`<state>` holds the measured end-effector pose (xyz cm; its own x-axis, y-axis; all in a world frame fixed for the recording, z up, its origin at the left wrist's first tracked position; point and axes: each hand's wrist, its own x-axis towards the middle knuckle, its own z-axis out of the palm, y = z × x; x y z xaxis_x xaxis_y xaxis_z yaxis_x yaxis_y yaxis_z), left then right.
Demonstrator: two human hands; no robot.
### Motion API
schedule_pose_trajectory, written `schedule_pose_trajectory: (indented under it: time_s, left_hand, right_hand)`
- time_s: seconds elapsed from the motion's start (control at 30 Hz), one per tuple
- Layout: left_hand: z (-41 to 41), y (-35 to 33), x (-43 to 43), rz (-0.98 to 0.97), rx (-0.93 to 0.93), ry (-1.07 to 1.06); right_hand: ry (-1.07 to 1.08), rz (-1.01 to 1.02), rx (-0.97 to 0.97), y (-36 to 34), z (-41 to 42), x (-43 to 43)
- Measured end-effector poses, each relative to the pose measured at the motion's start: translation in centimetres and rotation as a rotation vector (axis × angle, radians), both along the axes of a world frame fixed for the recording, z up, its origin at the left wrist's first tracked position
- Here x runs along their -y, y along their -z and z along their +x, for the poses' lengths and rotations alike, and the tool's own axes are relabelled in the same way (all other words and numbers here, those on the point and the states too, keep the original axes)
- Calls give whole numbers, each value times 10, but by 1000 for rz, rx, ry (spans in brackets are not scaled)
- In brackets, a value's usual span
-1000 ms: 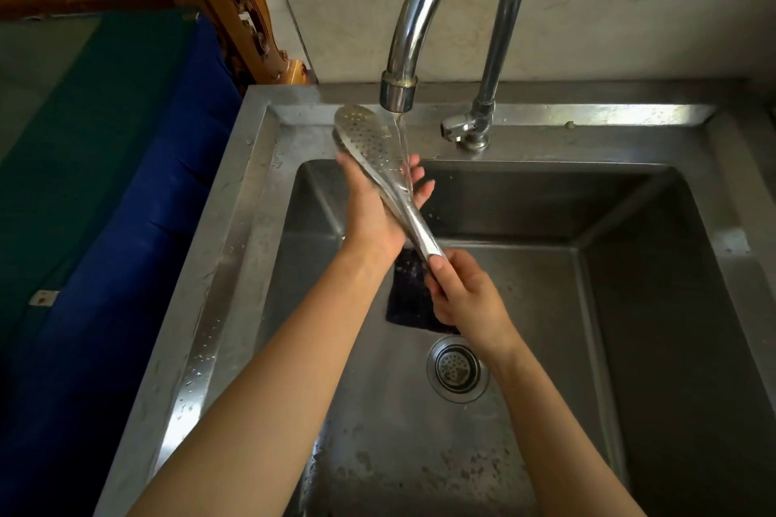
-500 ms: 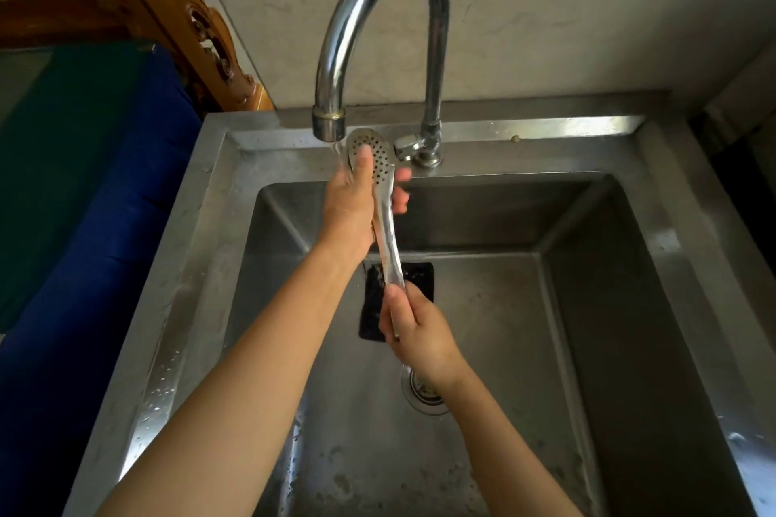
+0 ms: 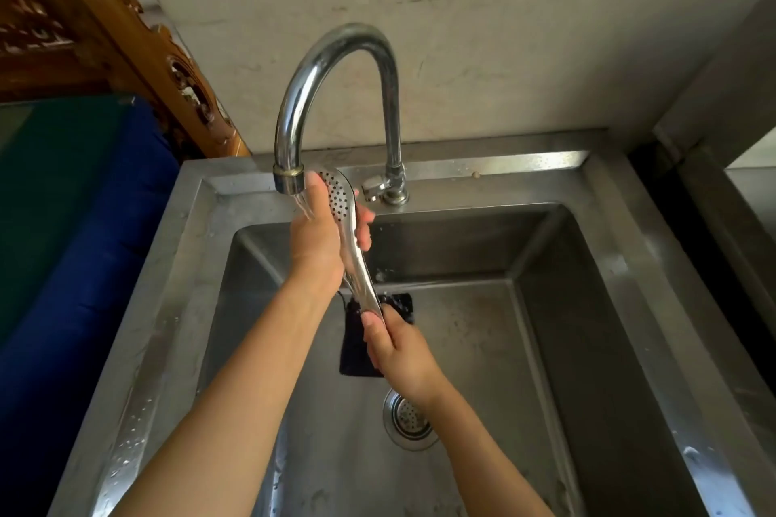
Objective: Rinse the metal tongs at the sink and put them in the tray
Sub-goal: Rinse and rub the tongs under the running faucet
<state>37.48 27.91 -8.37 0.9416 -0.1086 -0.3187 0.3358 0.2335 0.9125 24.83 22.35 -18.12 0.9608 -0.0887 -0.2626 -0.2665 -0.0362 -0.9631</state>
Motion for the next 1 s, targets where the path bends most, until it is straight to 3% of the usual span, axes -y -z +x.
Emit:
schedule_pose_trajectory:
  time_s: [0.17, 0.23, 0.53, 0.67, 0.77, 0.87, 1.0]
  left_hand:
    - [0, -4, -15, -194, 185, 82]
    - [-3, -5, -18, -171, 212, 105]
    - [-5, -8, -12, 223, 212, -78]
    - [2, 6, -17, 586, 529, -232]
    - [13, 25, -33, 651, 640, -278]
    - [21, 45, -54, 620, 461, -301]
    - [11, 88, -75, 673, 35, -206]
  right_hand:
    - [29, -4, -40, 5, 3, 9]
    - [25, -30, -57, 9, 4, 11]
    - [-76, -103, -96, 26, 4, -4]
    - [-110, -137, -91, 15, 3, -5]
    - [-128, -336, -129, -6, 1, 6]
    - [18, -530, -59, -38, 6, 22]
    - [297, -445, 111, -84, 33, 40]
